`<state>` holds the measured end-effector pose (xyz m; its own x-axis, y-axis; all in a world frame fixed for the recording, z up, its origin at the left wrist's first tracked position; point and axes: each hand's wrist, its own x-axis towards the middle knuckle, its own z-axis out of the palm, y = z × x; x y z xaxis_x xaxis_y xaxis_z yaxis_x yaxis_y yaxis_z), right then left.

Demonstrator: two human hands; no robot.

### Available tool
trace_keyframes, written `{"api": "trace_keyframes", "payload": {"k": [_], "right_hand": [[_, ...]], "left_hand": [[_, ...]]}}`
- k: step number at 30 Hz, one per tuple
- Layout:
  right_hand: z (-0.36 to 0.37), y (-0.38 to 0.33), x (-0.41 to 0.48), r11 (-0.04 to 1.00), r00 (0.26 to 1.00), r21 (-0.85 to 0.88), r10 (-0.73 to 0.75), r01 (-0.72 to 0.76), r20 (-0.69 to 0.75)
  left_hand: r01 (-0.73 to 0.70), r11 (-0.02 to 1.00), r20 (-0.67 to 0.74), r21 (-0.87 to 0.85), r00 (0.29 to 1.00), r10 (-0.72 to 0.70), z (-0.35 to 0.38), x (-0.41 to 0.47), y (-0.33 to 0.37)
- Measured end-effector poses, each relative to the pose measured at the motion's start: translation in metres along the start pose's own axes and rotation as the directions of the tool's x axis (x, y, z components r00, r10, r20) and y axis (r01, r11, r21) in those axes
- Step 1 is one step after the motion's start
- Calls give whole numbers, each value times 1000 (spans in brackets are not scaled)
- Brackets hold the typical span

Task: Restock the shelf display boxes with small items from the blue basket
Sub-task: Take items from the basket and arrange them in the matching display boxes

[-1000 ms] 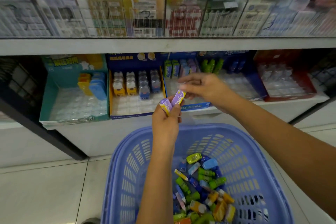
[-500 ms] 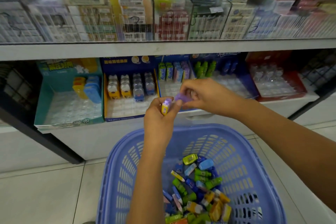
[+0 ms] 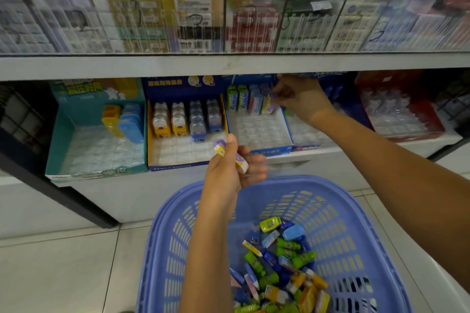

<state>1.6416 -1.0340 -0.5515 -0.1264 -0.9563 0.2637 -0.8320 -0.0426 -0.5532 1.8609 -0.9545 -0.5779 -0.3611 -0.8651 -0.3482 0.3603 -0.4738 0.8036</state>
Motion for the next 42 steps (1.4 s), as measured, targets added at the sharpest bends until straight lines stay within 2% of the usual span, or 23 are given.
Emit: {"api": "trace_keyframes", "payload": {"k": [2, 4, 8, 10, 13, 16, 18, 19, 20, 21, 22, 23, 25, 27, 29, 30, 32, 34, 36, 37, 39, 42], "right_hand": [[-1, 3, 4, 1000, 1000, -2, 0, 0, 9], [-3, 7, 11, 999, 999, 35, 21, -22, 26], [-5, 12, 22, 998, 991, -3, 59, -59, 118], [-2, 13, 19, 995, 992, -100, 8, 5, 129], [7, 17, 5, 973, 988, -174, -148, 153, 43], [11, 10, -7, 906, 984, -385, -161, 176, 72], [8, 0, -16, 901, 991, -415, -101, 127, 84], [6, -8, -25, 944, 996, -321, -59, 80, 74], [3, -19, -36, 991, 996, -133, -1, 13, 91], [0, -31, -49, 992, 986, 110, 37, -56, 162], [-3, -42, -63, 938, 964, 324, 35, -122, 263], [-5, -51, -75, 880, 942, 445, 9, -167, 336], [-9, -61, -92, 832, 933, 529, -40, -167, 358], [-14, -62, -97, 825, 952, 543, -21, -156, 305], [-21, -58, -92, 807, 976, 569, 34, -155, 217], [-25, -54, -86, 808, 987, 571, 76, -145, 142], [-34, -42, -70, 855, 988, 508, 144, -101, -46], [-37, -31, -53, 918, 973, 387, 161, -86, -166], [-34, -24, -40, 964, 976, 259, 113, -62, -187], [-31, -22, -35, 976, 982, 212, 79, -41, -173], [-24, -19, -28, 990, 993, 143, 27, -10, -117], [-14, -11, -20, 1000, 997, 22, 3, -1, -82]], "left_hand": [[-6, 989, -5, 147, 1000, 7, -1, 0, -2], [2, 983, -4, 186, 1000, -1, -2, 0, -4], [95, 995, 11, 23, 995, -95, -2, 4, -6], [117, 990, 63, -85, 992, -112, -4, 6, -6], [120, 971, 143, -208, 986, -91, -5, 7, -6], [72, 976, 154, -205, 987, -40, -5, 6, -7], [17, 990, 129, -139, 992, 1, -4, 5, -7], [-5, 995, 116, -102, 993, 17, -4, 5, -7], [-27, 998, 106, -55, 994, 32, -3, 4, -7], [-49, 999, 101, 3, 994, 48, -3, 4, -7], [-70, 995, 98, 69, 993, 63, -2, 3, -8], [-87, 987, 98, 137, 992, 74, -1, 1, -8], [-122, 962, 120, 243, 988, 94, 3, -1, -8], [-175, 938, 145, 298, 980, 137, 9, -3, -7], [-281, 868, 121, 409, 960, 253, 14, -2, -7], [-338, 786, 118, 517, 938, 326, 15, -1, -8], [-408, 558, 182, 723, 891, 416, 14, 1, -10], [-417, 351, 279, 838, 881, 381, 13, 7, -16], [-389, 181, 331, 903, 900, 284, 11, 12, -25], [-378, 128, 339, 917, 907, 250, 11, 13, -30], [-375, 100, 342, 922, 907, 246, 9, 14, -37], [-389, 133, 344, 912, 899, 273, 7, 16, -40]]}}
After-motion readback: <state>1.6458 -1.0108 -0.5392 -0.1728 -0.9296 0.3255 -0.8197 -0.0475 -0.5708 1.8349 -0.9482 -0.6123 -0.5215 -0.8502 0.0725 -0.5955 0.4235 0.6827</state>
